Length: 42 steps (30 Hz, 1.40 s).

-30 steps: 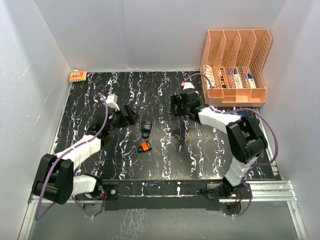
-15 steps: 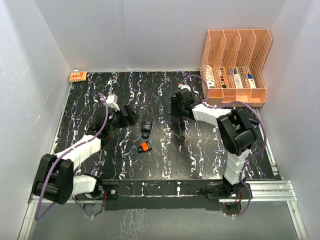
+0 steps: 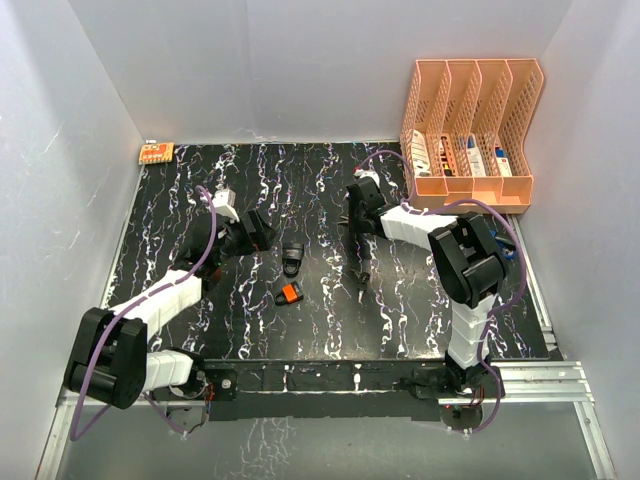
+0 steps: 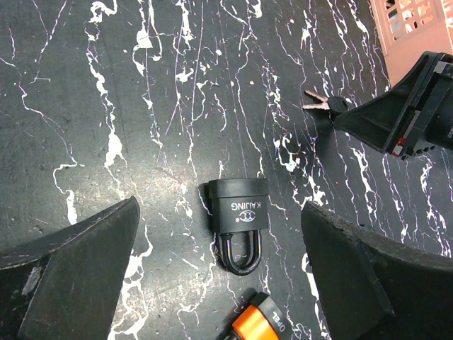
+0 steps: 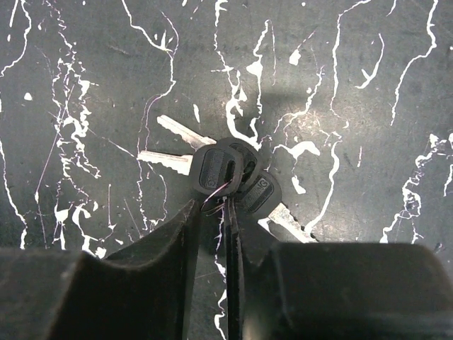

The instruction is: Unlock with the key

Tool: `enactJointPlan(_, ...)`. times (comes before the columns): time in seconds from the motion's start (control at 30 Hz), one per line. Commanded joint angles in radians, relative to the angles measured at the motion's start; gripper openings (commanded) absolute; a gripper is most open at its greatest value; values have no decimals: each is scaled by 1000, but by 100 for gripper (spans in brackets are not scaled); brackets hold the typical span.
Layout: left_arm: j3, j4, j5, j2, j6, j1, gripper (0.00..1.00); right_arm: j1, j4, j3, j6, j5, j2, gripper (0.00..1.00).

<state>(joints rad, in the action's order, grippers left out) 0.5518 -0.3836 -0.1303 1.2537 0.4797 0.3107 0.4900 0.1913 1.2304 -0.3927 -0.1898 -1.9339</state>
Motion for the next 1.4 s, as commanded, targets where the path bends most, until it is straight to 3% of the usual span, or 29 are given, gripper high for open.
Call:
enactJointPlan(0.0, 30, 8, 4, -13, -9, 3, 97, 4, -7, 46, 1, -53, 3, 16)
enactJointPlan(0.1, 30, 8, 3, -17, -9, 4, 97, 4, -4, 45, 4, -73, 6, 5)
enactJointPlan(0.23, 27, 8, 1, -22, -9, 4, 97, 4, -4, 44, 16, -89, 16, 0)
enactJointPlan(0.63, 0, -76, -97, -47, 3, 4, 95, 25, -118, -125, 123, -51, 311, 0)
enactJointPlan(0.97, -18, -253, -261, -3, 39, 21, 91, 44, -119, -216, 177, 65, 521, 0)
enactJointPlan(1.37, 37, -461, -310, 180, 162, 138, 83, 108, -144, -249, 160, 118, 578, 0)
